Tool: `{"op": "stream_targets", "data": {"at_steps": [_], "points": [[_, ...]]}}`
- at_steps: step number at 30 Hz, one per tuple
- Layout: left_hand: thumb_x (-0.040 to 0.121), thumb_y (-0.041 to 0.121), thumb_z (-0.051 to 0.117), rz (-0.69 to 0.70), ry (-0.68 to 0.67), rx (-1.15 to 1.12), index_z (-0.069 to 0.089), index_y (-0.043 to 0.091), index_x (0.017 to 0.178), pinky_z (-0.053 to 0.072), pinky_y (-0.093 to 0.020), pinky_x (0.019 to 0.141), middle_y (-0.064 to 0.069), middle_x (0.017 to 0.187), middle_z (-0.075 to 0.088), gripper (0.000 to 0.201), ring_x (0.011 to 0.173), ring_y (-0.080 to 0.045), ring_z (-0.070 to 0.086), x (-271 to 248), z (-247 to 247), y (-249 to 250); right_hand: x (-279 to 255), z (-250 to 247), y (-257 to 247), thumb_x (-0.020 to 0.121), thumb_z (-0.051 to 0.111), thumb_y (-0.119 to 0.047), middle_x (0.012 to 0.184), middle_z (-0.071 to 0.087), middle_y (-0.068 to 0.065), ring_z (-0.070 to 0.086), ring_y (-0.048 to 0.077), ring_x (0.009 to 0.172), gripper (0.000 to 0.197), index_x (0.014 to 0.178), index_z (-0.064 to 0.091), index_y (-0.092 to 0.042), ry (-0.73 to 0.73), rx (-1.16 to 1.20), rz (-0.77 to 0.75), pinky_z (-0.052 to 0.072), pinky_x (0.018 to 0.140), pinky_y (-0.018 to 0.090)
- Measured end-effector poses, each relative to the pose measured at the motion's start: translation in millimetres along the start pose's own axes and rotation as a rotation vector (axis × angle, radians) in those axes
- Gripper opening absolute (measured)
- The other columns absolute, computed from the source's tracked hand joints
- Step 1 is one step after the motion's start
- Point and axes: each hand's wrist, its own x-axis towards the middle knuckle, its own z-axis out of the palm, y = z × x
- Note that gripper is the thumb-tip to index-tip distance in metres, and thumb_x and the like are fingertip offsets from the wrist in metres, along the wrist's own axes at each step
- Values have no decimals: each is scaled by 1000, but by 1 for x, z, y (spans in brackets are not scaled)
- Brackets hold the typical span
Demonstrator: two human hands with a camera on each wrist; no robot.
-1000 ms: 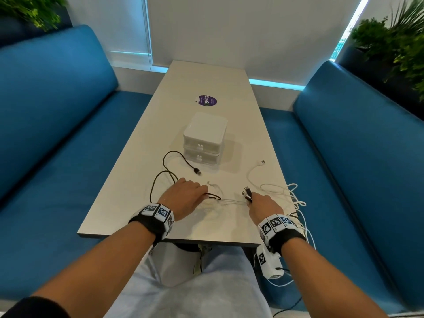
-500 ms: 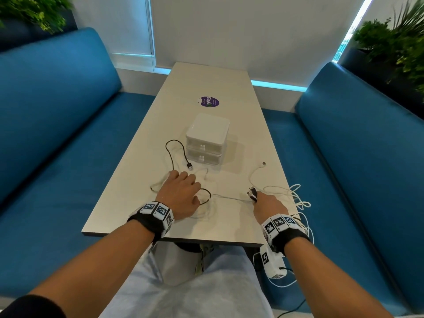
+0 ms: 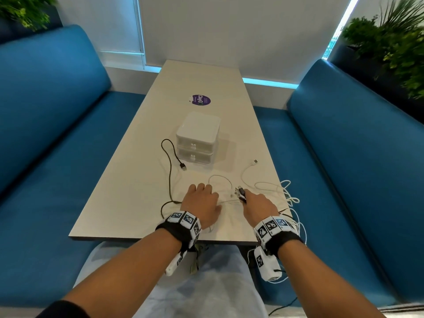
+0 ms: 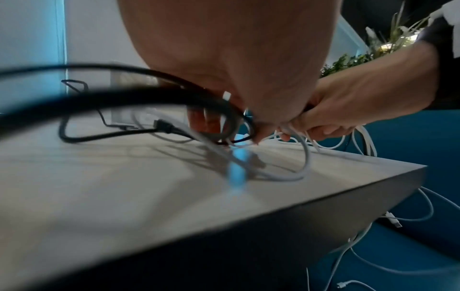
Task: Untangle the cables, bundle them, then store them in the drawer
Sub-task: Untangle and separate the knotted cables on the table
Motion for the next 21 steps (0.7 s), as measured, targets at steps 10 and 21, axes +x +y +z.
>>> {"op": "stream_targets", "data": {"at_steps": [10, 21], "points": [[86, 9, 54, 16, -49, 74, 53, 10, 118, 30, -41, 96, -9, 124, 46, 32, 118, -32, 38, 7, 9, -6, -7, -2, -23, 100, 44, -33, 97, 66, 8, 63, 31, 86, 26, 125, 54, -37, -31, 119, -205, 52, 71, 37], [101, 31, 42, 68, -17, -106, 55, 19, 105, 31, -40, 94, -1, 102, 64, 18, 102, -25, 48, 4, 0, -21, 4, 1, -28, 100, 43, -30, 102, 67, 12, 64, 34, 90, 25, 119, 58, -23, -79, 125, -99, 53, 76, 39]]}}
